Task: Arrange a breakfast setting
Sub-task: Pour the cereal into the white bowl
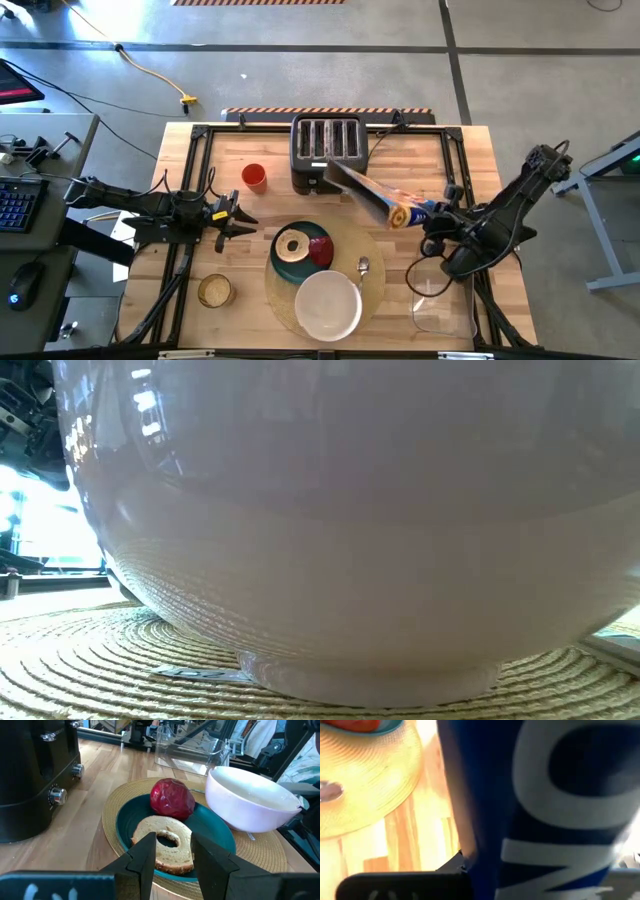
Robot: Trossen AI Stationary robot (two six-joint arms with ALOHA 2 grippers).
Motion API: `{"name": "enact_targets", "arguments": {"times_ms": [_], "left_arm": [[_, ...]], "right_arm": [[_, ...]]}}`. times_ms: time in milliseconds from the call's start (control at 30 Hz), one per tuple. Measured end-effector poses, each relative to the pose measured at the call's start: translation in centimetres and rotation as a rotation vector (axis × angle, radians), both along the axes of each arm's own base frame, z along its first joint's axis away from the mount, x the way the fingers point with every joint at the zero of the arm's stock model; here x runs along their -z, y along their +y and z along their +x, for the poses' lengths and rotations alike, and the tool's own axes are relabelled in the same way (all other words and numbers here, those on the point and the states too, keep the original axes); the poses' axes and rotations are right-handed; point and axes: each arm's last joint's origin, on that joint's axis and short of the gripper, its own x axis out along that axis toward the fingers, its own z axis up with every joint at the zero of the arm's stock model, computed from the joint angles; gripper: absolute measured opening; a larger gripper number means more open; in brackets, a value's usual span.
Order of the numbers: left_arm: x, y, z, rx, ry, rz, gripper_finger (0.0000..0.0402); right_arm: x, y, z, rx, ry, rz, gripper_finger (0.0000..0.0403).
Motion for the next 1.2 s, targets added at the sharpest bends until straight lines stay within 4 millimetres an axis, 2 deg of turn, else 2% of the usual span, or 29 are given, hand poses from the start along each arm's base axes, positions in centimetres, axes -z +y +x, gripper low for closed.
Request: {"name": "enact_targets", "arguments": {"times_ms": [433, 1200], "left_arm": [[0.0, 0.0, 0.0, 0.000, 0.000, 0.000, 0.0113], [0.0, 0.0, 0.0, 0.000, 0.000, 0.000, 0.0113]], "right_arm": [[-0.9, 0.0, -1.7, -0.235, 0.129, -0.016, 0.0059], [-0.8, 0.7, -1.2, -0.589, 0.367, -0.192, 0.0059]]}}
